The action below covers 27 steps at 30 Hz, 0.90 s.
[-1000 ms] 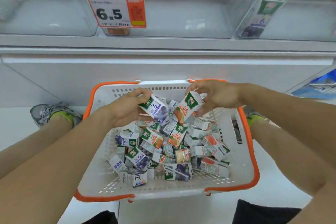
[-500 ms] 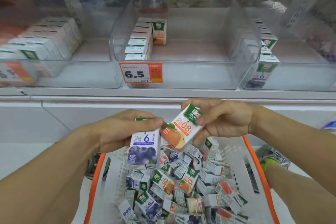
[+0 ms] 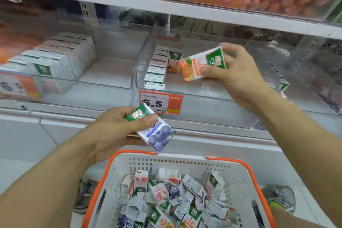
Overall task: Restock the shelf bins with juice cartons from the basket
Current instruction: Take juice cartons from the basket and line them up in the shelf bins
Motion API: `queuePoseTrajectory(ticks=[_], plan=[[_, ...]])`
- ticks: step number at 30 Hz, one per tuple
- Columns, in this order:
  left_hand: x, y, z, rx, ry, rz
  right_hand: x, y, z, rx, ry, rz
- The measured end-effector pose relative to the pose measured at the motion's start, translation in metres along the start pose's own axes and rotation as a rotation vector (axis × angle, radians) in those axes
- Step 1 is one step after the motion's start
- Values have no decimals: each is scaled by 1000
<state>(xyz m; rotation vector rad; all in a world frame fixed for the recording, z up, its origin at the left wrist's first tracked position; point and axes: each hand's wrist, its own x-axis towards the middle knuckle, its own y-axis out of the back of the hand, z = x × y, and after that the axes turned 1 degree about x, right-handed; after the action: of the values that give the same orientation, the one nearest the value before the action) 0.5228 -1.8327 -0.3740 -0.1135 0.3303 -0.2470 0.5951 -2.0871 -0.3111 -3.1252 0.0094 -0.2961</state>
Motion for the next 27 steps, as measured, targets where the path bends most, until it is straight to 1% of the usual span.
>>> queuePoseTrajectory(ticks=[2,3,6,7,9,11,13,16,18,19,22,23,26,27], plan=[[2,-4,-1,-7,2,18,29,-7,9,-213,82,107],[4,-4,-2,-7,3,25,45,-12,14,-323,95,122],[7,-5,-5,10,14,27,95,-27,31,-587,59,35],[8,-5,-7,18,18,24,110,-32,37,-626,55,29],[8,-7,-9,47,15,14,136,-38,44,-718,44,66],[9,-10,-12,80,8,15,150,-38,39,-858,51,53],[11,-14,-15,98,19,17,157,-32,34,-904,65,25],[12,-20,-15,117,23,-8,159,-25,33,-850,38,-38],[13,-23,-13,122,17,-27,159,-26,41,-916,51,-86],[13,-25,-12,124,15,-34,158,-29,45,-948,81,-89],[14,-28,-14,133,17,-29,162,-42,64,-968,165,-13],[14,-29,-15,138,21,-23,164,-45,72,-1013,194,-10],[14,-34,-21,152,45,-33,167,-46,88,-1278,304,-36],[14,-35,-22,159,48,-49,166,-46,89,-1301,313,-44]])
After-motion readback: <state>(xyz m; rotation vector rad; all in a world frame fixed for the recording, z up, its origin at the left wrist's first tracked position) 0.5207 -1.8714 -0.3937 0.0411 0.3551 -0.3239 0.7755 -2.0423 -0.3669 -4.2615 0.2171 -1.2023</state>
